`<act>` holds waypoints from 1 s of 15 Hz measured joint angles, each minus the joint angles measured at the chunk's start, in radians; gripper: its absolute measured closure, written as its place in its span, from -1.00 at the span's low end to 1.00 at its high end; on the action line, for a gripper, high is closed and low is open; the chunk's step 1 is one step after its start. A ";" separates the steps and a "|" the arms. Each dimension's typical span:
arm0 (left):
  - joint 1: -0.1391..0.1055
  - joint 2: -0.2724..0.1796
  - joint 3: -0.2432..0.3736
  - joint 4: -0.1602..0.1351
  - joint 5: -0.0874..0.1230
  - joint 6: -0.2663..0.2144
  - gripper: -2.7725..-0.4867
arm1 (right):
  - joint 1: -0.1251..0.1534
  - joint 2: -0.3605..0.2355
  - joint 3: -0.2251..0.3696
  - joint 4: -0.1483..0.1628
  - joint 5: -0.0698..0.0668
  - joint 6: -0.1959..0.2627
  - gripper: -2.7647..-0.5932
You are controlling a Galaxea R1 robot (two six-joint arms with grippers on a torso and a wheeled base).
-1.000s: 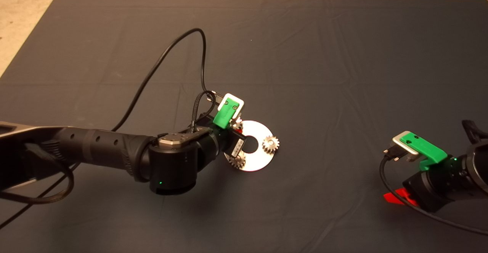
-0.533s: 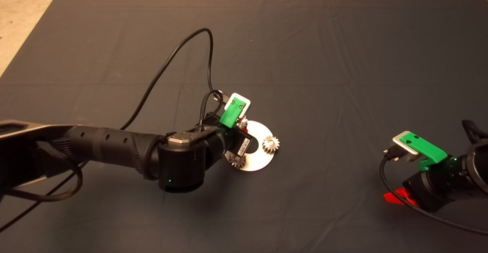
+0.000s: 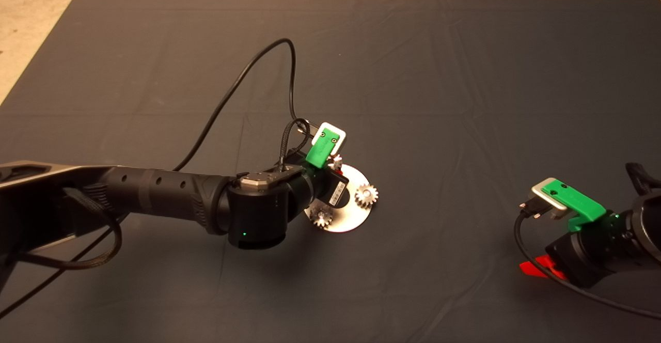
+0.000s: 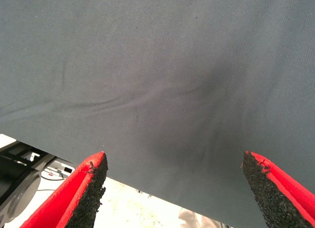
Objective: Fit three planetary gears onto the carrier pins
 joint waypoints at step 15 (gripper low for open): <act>0.010 -0.010 -0.019 0.013 -0.018 0.004 0.95 | 0.000 0.000 0.000 0.000 0.000 0.000 -0.32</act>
